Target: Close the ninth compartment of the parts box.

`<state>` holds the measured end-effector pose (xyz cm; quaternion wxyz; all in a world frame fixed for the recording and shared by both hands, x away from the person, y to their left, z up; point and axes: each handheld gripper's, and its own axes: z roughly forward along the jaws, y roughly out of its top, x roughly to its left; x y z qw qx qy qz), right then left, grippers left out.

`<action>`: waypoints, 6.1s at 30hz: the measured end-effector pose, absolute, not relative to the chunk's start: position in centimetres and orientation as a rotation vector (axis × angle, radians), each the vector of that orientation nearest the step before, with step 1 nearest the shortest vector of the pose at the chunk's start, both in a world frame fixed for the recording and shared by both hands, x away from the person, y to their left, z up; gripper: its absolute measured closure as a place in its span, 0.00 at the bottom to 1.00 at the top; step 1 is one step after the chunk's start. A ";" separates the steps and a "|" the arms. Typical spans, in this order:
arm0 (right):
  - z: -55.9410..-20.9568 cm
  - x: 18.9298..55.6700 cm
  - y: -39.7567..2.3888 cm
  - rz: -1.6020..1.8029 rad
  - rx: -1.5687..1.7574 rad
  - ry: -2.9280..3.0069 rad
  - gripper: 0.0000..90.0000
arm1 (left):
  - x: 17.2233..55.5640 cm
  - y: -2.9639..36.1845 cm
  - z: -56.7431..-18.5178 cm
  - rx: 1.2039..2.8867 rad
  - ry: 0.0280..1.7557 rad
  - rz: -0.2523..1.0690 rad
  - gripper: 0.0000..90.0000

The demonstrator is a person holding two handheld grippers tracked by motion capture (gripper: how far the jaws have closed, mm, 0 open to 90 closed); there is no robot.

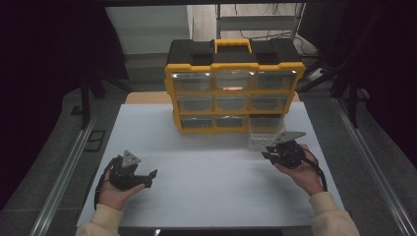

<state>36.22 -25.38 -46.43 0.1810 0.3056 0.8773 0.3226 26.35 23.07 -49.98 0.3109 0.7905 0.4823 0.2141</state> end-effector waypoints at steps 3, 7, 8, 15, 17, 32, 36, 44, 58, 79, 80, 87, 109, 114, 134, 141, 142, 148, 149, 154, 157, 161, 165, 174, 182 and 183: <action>-46.5 36.4 -25.6 0.898 0.874 2.463 0.90 | 26.4 23.0 -50.0 2.095 1.269 0.566 0.12; -46.7 36.7 -25.6 0.883 0.883 2.442 0.99 | 26.4 23.1 -50.0 2.088 1.274 0.565 0.12; -46.8 36.8 -25.6 0.884 0.887 2.439 1.00 | 26.4 23.1 -50.0 2.093 1.273 0.565 0.12; -47.6 37.8 -25.2 0.840 0.917 2.432 1.00 | 26.3 23.2 -50.0 2.091 1.271 0.571 0.12; -47.7 38.1 -25.3 0.835 0.934 2.413 1.00 | 26.3 23.2 -50.0 2.088 1.274 0.570 0.12; -48.3 39.1 -24.9 0.802 0.962 2.365 1.00 | 26.3 23.5 -50.1 2.091 1.283 0.569 0.12; -48.4 39.2 -24.9 0.803 0.962 2.364 1.00 | 26.3 23.4 -50.1 2.085 1.283 0.569 0.12; -48.5 39.6 -24.7 0.812 0.957 2.363 1.00 | 26.3 23.4 -50.1 2.090 1.285 0.569 0.12; -48.6 40.6 -24.5 0.831 0.970 2.347 1.00 | 26.6 23.2 -50.2 2.095 1.280 0.562 0.12; -48.3 41.2 -24.7 0.844 0.983 2.315 1.00 | 26.5 23.1 -50.1 2.100 1.274 0.567 0.12; -48.2 41.2 -24.7 0.845 0.986 2.313 1.00 | 26.5 23.1 -50.1 2.098 1.276 0.569 0.12; -48.1 41.4 -24.9 0.850 0.994 2.302 1.00 | 26.6 23.1 -50.0 2.098 1.275 0.573 0.12; -47.7 42.4 -25.0 0.863 1.016 2.274 1.00 | 26.4 22.8 -50.0 2.103 1.271 0.592 0.12; -47.6 42.7 -25.1 0.868 1.023 2.262 1.00 | 26.4 22.7 -50.0 2.105 1.271 0.594 0.12; -47.8 44.1 -25.3 0.867 1.045 2.246 1.00 | 26.5 22.9 -50.2 2.115 1.284 0.594 0.12; -47.8 44.7 -25.2 0.872 1.054 2.239 1.00 | 26.5 22.9 -50.3 2.119 1.285 0.596 0.12; -47.8 44.8 -25.2 0.873 1.053 2.239 1.00 | 26.5 22.9 -50.3 2.119 1.286 0.596 0.12; -48.0 45.2 -25.3 0.879 1.060 2.236 1.00 | 26.5 22.9 -50.3 2.120 1.287 0.595 0.12; -48.0 45.3 -25.3 0.877 1.060 2.237 1.00 | 26.5 22.9 -50.3 2.120 1.287 0.594 0.12; -47.9 45.6 -25.2 0.878 1.056 2.234 1.00 | 26.5 22.9 -50.4 2.119 1.291 0.595 0.12; -47.9 45.8 -25.2 0.881 1.060 2.232 1.00 | 26.5 23.0 -50.4 2.118 1.294 0.594 0.12; -47.9 46.0 -25.2 0.885 1.058 2.224 1.00 | 26.5 23.0 -50.4 2.119 1.295 0.594 0.12; -47.9 46.2 -25.2 0.891 1.065 2.219 1.00 | 26.5 22.9 -50.4 2.122 1.295 0.594 0.12; -47.9 46.1 -25.3 0.891 1.076 2.220 1.00 | 26.5 23.0 -50.4 2.118 1.296 0.593 0.12; -47.7 45.2 -25.3 0.895 1.073 2.234 1.00 | 26.5 23.1 -50.4 2.116 1.293 0.592 0.12; -47.7 45.1 -25.4 0.893 1.075 2.234 1.00 | 26.5 23.1 -50.4 2.114 1.293 0.592 0.12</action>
